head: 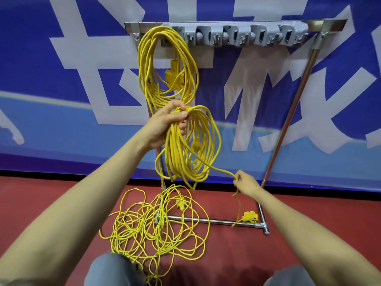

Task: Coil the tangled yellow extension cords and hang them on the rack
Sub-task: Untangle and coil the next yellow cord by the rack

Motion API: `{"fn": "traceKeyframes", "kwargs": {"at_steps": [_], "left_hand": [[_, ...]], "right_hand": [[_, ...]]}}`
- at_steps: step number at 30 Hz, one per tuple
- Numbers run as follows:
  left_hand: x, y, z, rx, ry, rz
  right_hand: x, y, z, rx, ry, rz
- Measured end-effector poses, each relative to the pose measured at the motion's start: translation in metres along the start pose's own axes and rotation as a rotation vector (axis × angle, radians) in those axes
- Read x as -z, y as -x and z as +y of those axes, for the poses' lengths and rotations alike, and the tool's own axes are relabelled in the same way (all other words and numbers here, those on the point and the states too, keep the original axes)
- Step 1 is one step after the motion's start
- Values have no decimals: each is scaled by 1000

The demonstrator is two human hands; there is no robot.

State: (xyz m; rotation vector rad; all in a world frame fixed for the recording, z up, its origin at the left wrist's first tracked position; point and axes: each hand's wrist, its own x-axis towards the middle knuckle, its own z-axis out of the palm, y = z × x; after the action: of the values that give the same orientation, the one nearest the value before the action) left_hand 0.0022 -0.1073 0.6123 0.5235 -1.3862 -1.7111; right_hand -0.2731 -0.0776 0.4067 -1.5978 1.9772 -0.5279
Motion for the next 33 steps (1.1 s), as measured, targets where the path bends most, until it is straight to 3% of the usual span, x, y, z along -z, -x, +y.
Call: {"fn": "traceKeyframes", "kwargs": {"at_steps": [6, 9, 13, 20, 27, 33], "left_hand": [[4, 3, 12, -88, 185, 57], [0, 1, 24, -101, 149, 30], [-7, -2, 11, -46, -91, 26], [-6, 2, -51, -48, -359, 211], [-6, 9, -94, -110, -401, 401], [-22, 21, -114, -84, -514, 357]], "right_hand": [[-10, 14, 24, -62, 234, -104], [-21, 20, 36, -152, 66, -50], [-4, -2, 24, -251, -219, -18], [66, -2, -28, -169, -413, 61], [86, 29, -95, -116, -574, -101], [77, 43, -136, -147, -1002, -135]]}}
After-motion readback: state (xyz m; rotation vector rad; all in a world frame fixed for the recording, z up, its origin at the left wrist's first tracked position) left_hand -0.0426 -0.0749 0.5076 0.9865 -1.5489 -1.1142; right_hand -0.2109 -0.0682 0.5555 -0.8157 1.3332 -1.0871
